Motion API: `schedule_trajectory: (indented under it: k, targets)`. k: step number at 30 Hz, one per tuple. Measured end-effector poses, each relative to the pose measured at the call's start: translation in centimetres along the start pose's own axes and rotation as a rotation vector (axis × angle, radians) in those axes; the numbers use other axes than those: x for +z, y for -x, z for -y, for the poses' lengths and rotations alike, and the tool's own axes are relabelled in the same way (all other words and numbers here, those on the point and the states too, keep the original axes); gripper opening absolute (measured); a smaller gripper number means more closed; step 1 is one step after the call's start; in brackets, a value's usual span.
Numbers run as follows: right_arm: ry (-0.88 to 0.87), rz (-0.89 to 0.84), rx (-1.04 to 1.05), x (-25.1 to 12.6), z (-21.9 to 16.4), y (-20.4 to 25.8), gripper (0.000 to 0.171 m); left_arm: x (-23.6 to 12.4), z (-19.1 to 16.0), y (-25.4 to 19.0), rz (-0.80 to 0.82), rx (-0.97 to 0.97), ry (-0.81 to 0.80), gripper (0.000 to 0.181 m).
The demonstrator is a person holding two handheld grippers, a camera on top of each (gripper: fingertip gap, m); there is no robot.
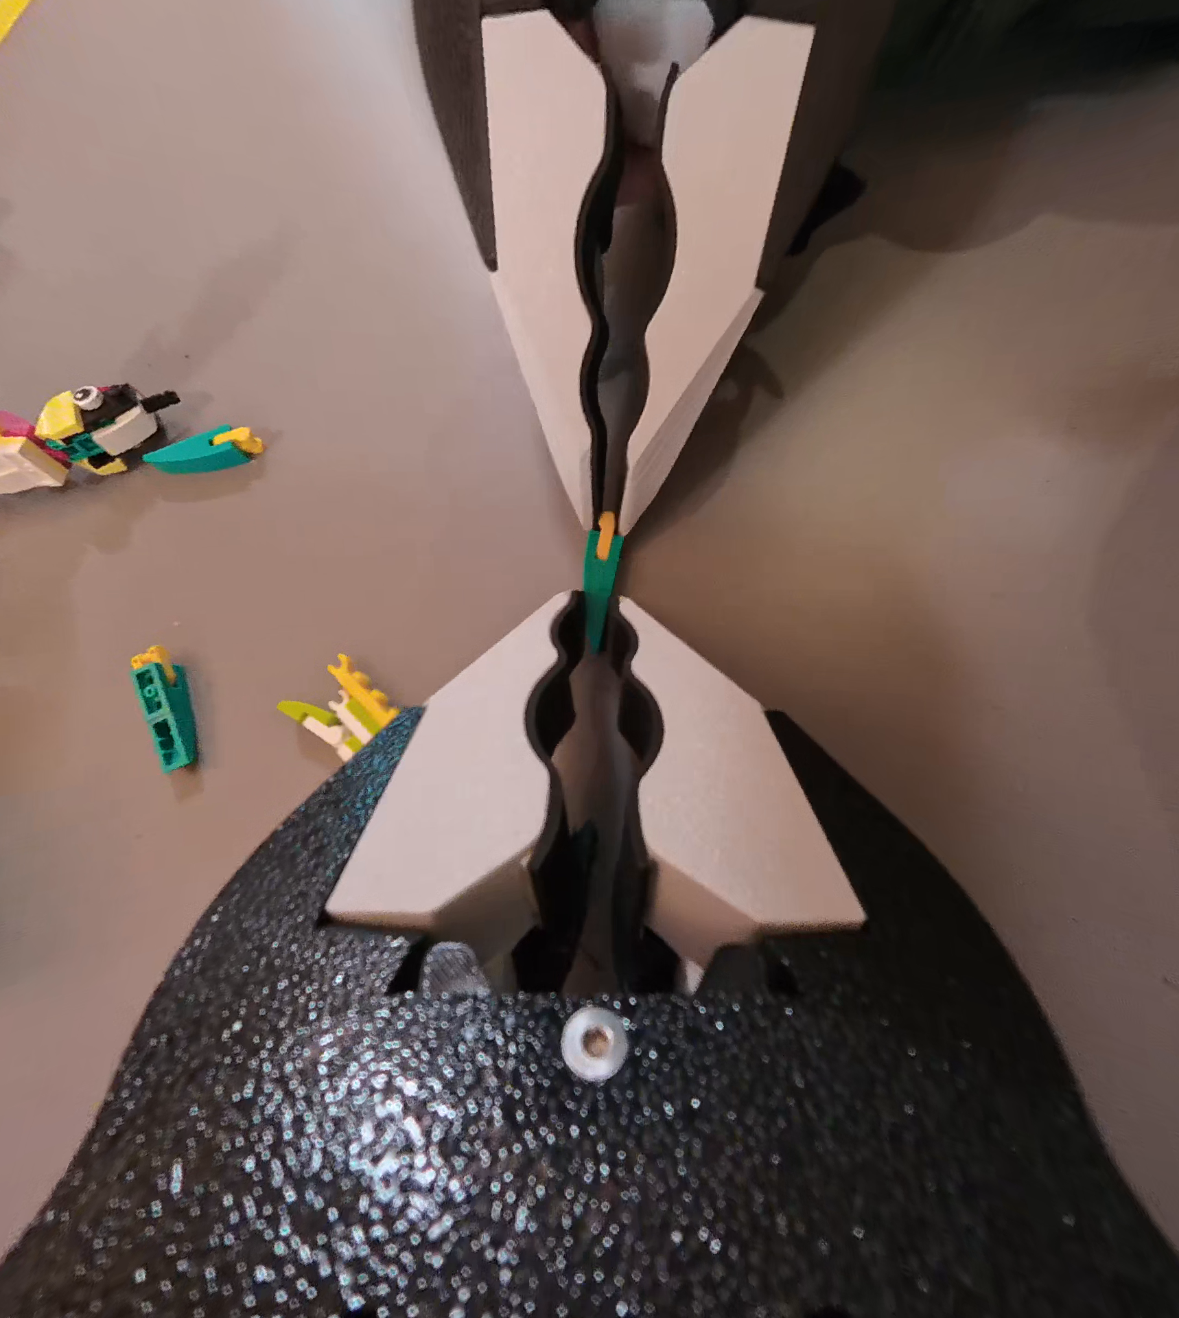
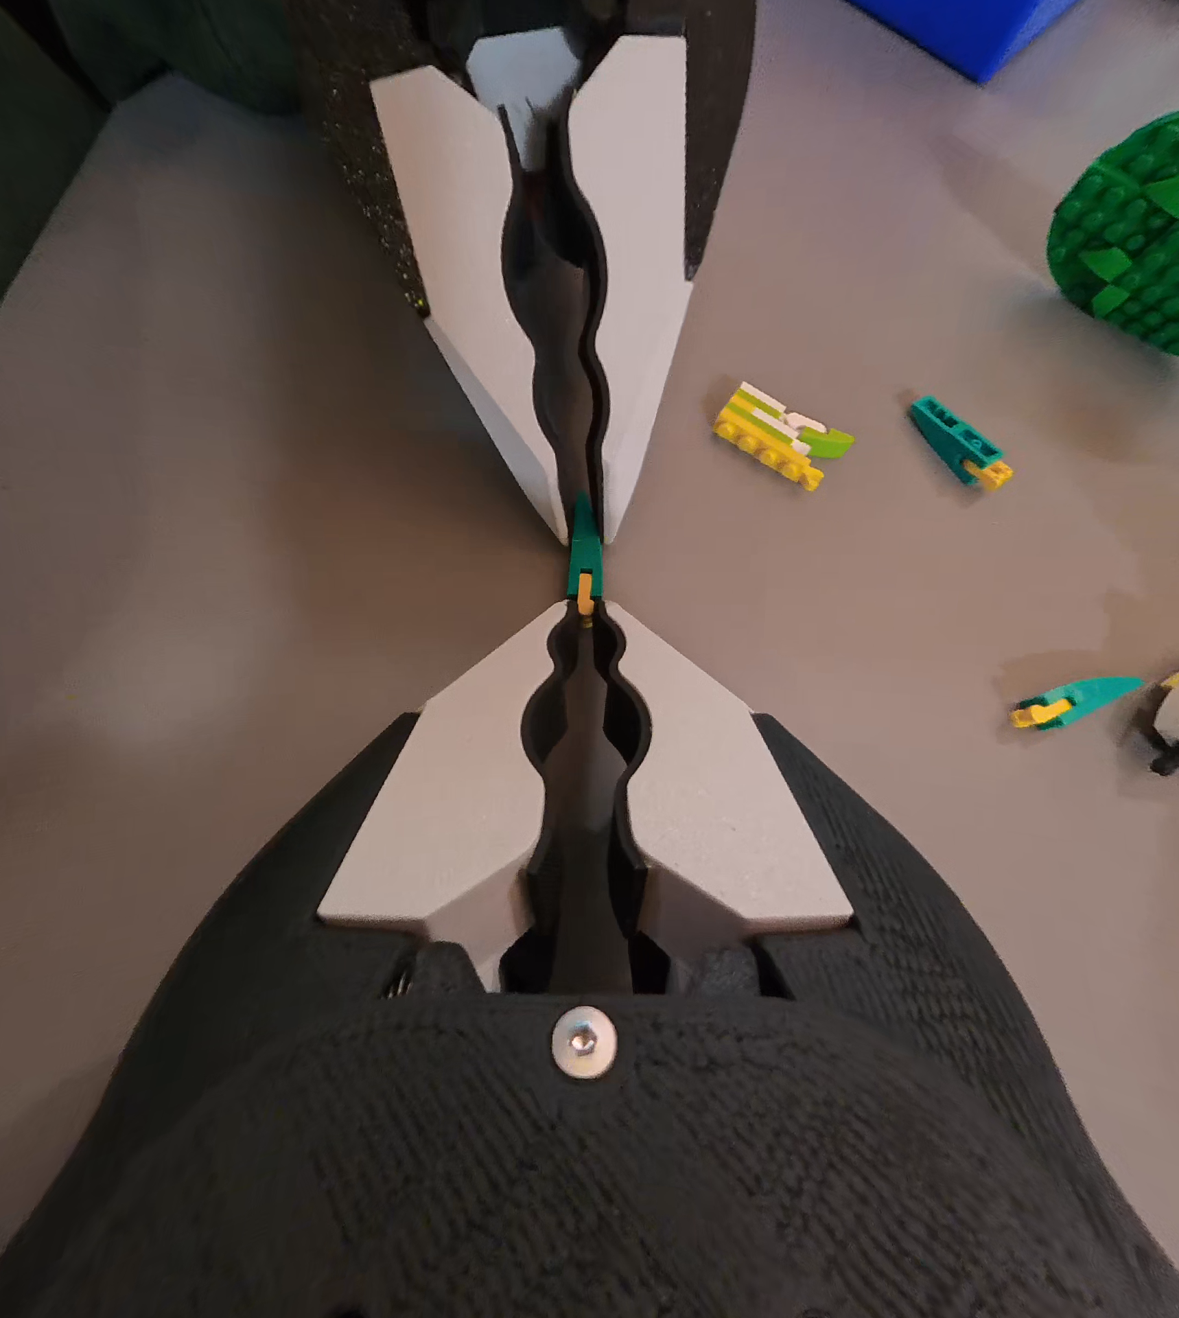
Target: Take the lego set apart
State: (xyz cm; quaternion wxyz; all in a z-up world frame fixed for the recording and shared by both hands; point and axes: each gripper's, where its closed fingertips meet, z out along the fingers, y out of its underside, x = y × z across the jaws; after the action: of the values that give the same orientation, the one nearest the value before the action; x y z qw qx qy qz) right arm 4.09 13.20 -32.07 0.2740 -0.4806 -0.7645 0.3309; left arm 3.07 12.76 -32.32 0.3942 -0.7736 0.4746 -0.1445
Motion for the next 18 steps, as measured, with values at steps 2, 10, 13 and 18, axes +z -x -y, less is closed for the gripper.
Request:
schedule_trajectory:
  k: [2,10,13,18]
  targets:
    - [-0.003,0.011,-0.004,0.0,0.1,0.4,0.002,-0.2,-0.1,-0.3,-0.006,-0.002,-0.013,0.005]
    - [-0.051,-0.097,-0.046,0.1,1.2,-0.4,0.003,-0.9,0.2,0.6,0.059,0.022,-0.091,0.004]
    - [-0.058,-0.147,-0.026,-0.2,1.2,-1.1,0.025,-1.2,-0.1,1.2,0.094,0.006,-0.083,0.008]
    - [-0.254,-0.421,0.092,-4.0,2.4,-5.4,0.036,-3.7,1.1,4.4,0.246,-0.096,-0.239,0.036]
